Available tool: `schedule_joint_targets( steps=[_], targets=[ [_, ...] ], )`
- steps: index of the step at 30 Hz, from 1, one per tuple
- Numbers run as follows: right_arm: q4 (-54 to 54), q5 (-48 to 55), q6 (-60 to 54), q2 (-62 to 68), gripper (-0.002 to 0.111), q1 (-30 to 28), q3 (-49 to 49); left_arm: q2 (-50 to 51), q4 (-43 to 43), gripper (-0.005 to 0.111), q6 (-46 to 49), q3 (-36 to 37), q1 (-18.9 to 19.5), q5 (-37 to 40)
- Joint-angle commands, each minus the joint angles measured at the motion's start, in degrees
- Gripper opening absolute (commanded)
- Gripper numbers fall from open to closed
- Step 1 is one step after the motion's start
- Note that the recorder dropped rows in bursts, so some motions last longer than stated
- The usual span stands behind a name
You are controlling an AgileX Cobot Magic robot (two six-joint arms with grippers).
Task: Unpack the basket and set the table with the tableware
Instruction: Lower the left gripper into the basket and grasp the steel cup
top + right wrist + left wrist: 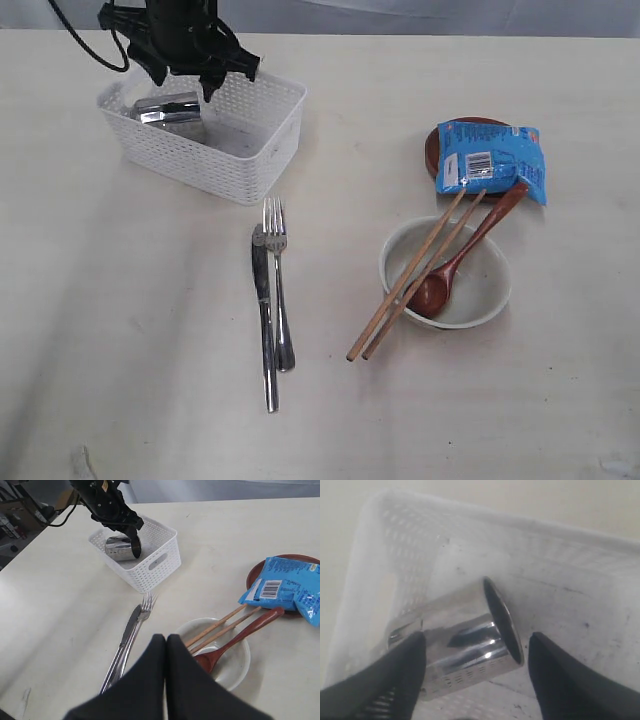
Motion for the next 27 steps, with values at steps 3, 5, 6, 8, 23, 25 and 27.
schedule_joint_targets(
  steps=[3, 5, 6, 8, 23, 25, 27],
  targets=[
    [-0.44, -0.06, -0.75, 0.03, 0.000, 0.26, 0.07, 2.94, 2.29, 0.057, -0.96, -0.27, -0.47, -0.31],
    [-0.10, -0.06, -1.02, 0.03, 0.000, 0.26, 0.07, 3.34, 4.28, 0.057, -2.03, -0.27, -0.47, -0.31],
    [0.01, 0.06, -1.28, 0.03, 0.000, 0.26, 0.07, 3.34, 4.91, 0.057, -2.44, -0.27, -0.47, -0.31],
    [0.03, 0.06, -1.58, 0.03, 0.000, 0.26, 0.07, 3.34, 5.08, 0.056, -2.86, -0.27, -0.47, -1.03],
    [0.26, 0.15, -2.22, 0.03, 0.000, 0.26, 0.07, 3.34, 4.35, 0.000, 2.09, -0.27, -0.47, 1.97],
    [0.26, 0.15, -2.22, 0.03, 0.000, 0.26, 0.07, 3.23, 4.23, 0.000, 2.75, -0.27, -0.47, 2.19],
    [0.26, 0.15, -2.22, 0.03, 0.000, 0.26, 0.07, 3.13, 3.26, 0.000, 3.78, -0.27, -0.47, 2.32]
  ],
)
